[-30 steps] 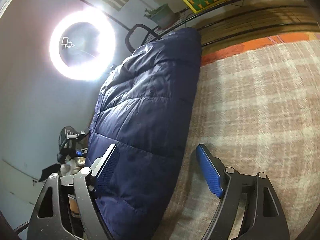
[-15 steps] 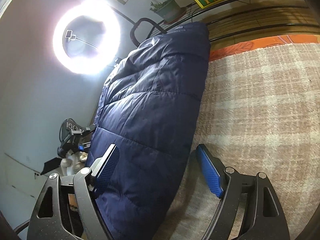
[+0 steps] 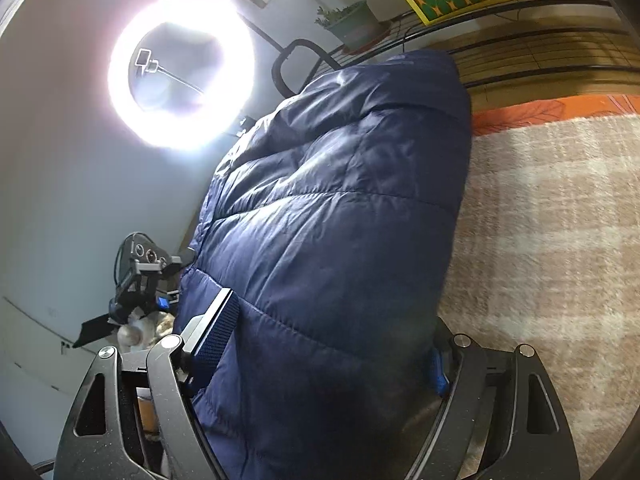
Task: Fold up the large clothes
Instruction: 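Grasp the folded navy jacket with the left tool while the right tool grasps it too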
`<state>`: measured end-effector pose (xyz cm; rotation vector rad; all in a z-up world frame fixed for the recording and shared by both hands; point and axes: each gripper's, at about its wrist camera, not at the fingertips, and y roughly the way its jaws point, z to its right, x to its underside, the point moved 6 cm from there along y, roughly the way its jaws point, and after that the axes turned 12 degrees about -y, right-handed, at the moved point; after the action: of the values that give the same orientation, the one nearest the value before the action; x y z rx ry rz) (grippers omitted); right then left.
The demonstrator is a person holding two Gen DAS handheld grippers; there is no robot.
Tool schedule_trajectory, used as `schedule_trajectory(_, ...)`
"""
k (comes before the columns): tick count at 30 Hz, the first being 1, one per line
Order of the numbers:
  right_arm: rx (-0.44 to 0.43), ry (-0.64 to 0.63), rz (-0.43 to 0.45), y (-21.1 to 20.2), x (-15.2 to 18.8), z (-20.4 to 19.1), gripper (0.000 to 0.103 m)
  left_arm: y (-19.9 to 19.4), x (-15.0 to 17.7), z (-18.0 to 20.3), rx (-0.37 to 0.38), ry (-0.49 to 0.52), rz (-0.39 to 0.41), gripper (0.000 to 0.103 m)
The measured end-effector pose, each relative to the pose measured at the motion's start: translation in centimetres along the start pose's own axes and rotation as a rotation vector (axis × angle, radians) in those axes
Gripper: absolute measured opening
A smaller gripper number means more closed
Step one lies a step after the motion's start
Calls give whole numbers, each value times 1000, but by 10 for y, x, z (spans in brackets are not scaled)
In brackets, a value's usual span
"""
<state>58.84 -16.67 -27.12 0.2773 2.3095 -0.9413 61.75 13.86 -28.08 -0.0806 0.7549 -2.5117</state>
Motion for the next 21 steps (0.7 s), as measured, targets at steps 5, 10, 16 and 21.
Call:
schedule_trajectory(5,-64,33,-18,-16,8,13,63,-14,-1,-16,21,-46,-16,61)
schedule_trajectory(10,-50,25,-18,-18,11,13,59,-11,-3,-14,3,-42,18,65)
schedule_trajectory(16,0,1,-22,-7,7,2,43,0,6,-7,8,-3,23,39)
schedule_trajectory(21,38,-48,-15,-17,4,-5,26,-18,13,9,26,42,68,23)
